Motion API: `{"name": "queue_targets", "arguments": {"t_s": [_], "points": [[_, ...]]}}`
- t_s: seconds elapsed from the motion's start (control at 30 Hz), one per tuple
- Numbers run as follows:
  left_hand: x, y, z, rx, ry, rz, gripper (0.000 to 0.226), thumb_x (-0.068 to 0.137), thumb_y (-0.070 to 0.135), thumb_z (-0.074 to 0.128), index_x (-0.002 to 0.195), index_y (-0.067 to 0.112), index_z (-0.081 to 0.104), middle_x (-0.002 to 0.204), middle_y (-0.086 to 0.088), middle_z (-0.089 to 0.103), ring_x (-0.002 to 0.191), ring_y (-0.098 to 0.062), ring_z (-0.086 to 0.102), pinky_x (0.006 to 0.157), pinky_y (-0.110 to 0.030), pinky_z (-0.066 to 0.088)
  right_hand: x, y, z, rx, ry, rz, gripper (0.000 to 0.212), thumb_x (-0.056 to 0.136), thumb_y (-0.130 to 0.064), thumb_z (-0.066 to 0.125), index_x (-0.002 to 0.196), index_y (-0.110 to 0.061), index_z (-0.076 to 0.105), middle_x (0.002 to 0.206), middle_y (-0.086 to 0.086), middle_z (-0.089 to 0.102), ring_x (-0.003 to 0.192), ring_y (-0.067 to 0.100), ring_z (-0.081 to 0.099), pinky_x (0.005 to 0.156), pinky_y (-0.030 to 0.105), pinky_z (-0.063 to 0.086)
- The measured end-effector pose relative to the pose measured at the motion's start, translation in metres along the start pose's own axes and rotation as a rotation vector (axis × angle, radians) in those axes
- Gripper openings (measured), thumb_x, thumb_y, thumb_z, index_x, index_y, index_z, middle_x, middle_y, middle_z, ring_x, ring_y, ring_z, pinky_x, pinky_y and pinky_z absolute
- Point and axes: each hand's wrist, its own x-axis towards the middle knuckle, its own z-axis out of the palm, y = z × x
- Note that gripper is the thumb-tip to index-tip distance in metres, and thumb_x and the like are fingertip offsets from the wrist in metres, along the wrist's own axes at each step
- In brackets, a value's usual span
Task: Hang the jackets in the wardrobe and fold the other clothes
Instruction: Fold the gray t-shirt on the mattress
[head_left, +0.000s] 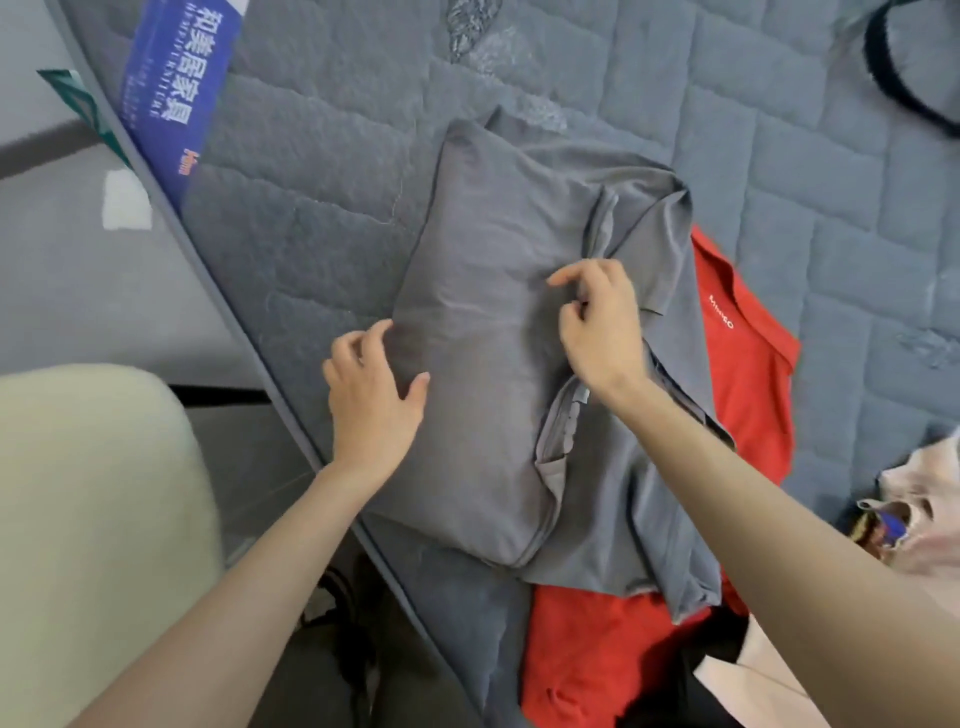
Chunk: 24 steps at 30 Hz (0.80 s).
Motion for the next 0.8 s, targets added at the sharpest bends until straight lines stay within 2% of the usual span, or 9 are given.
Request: {"name": "queue_targets", "arguments": {"t_s": [0.07, 0.13, 0.23, 0.3, 0.4, 0.53, 0.67, 0.73, 0.8], "points": [[0.011, -0.004, 0.0, -0.055, -0.115, -0.158, 0.071, 0.084, 0.035, 0.07, 0.14, 0.008, 0.035, 0.135, -0.016, 0.037, 0.126, -0.034, 0.035, 0.101, -0.042, 0.035, 0.015, -0.019, 0.016, -0.061, -0.094, -0.062, 0.029, 0.082, 0.004, 0.049, 0.106, -0.005, 0.063, 0.113, 0.01, 0.056, 0.109, 0.029, 0.048, 0.097, 0.026, 0.03], [0.017, -0.008, 0.002, -0.136, -0.188, -0.174, 0.07, 0.081, 0.039, 0.071, 0.134, 0.007, 0.039, 0.131, -0.013, 0.047, 0.124, -0.032, 0.043, 0.099, -0.04, 0.039, 0.036, -0.036, 0.037, -0.11, -0.184, -0.038, 0.022, 0.092, -0.014, 0.053, 0.113, -0.006, 0.057, 0.12, 0.011, 0.054, 0.115, 0.032, 0.044, 0.098, 0.028, 0.026], [0.018, -0.019, -0.003, -0.256, -0.285, -0.214, 0.056, 0.074, 0.049, 0.074, 0.113, 0.022, 0.045, 0.105, 0.013, 0.057, 0.1, -0.016, 0.057, 0.07, -0.025, 0.044, 0.07, -0.062, 0.074, -0.058, -0.258, 0.138, 0.05, 0.09, -0.044, 0.059, 0.121, -0.006, 0.046, 0.128, 0.012, 0.047, 0.121, 0.033, 0.04, 0.1, 0.034, 0.028], [0.011, -0.03, -0.004, -0.28, -0.344, -0.235, 0.052, 0.07, 0.052, 0.076, 0.103, 0.026, 0.045, 0.096, 0.022, 0.055, 0.09, -0.009, 0.057, 0.067, -0.021, 0.045, 0.089, -0.076, 0.097, -0.048, -0.257, 0.269, 0.073, 0.082, -0.058, 0.062, 0.128, -0.007, 0.038, 0.135, 0.013, 0.04, 0.127, 0.035, 0.034, 0.101, 0.041, 0.033], [-0.001, -0.039, 0.003, -0.194, -0.317, -0.174, 0.047, 0.076, 0.042, 0.075, 0.097, 0.017, 0.042, 0.1, 0.004, 0.061, 0.092, -0.019, 0.06, 0.078, -0.037, 0.051, 0.102, -0.084, 0.119, -0.178, -0.222, 0.335, 0.08, 0.079, -0.051, 0.069, 0.13, -0.003, 0.032, 0.138, 0.016, 0.036, 0.129, 0.037, 0.034, 0.098, 0.04, 0.038], [-0.005, -0.035, 0.003, -0.213, -0.331, -0.14, 0.038, 0.087, 0.034, 0.066, 0.1, 0.014, 0.037, 0.094, -0.002, 0.062, 0.085, -0.02, 0.06, 0.075, -0.034, 0.048, 0.1, -0.08, 0.113, -0.268, -0.234, 0.29, 0.049, 0.091, -0.031, 0.055, 0.125, 0.001, 0.037, 0.134, 0.02, 0.043, 0.122, 0.04, 0.046, 0.095, 0.039, 0.04], [-0.016, -0.032, -0.019, -0.201, -0.356, -0.035, 0.029, 0.093, 0.038, 0.057, 0.094, 0.024, 0.032, 0.083, -0.001, 0.06, 0.076, -0.02, 0.06, 0.067, -0.032, 0.047, 0.081, -0.089, 0.076, -0.047, -0.155, 0.352, 0.037, 0.095, -0.022, 0.046, 0.12, 0.005, 0.041, 0.128, 0.022, 0.05, 0.116, 0.036, 0.05, 0.09, 0.035, 0.039], [-0.018, -0.031, -0.049, -0.206, -0.339, 0.01, 0.03, 0.091, 0.041, 0.058, 0.089, 0.03, 0.031, 0.078, 0.007, 0.058, 0.072, -0.014, 0.058, 0.06, -0.026, 0.042, 0.072, -0.102, 0.042, 0.126, -0.074, 0.424, 0.033, 0.096, -0.024, 0.048, 0.115, 0.003, 0.046, 0.117, 0.017, 0.056, 0.105, 0.028, 0.052, 0.082, 0.03, 0.037], [-0.016, -0.026, -0.087, -0.183, -0.293, 0.047, 0.028, 0.088, 0.042, 0.062, 0.089, 0.031, 0.036, 0.077, 0.014, 0.056, 0.071, -0.01, 0.055, 0.058, -0.025, 0.038, 0.062, -0.114, 0.001, 0.373, 0.021, 0.518, 0.027, 0.094, -0.025, 0.052, 0.107, -0.002, 0.05, 0.108, 0.013, 0.056, 0.099, 0.024, 0.053, 0.083, 0.029, 0.041]]}}
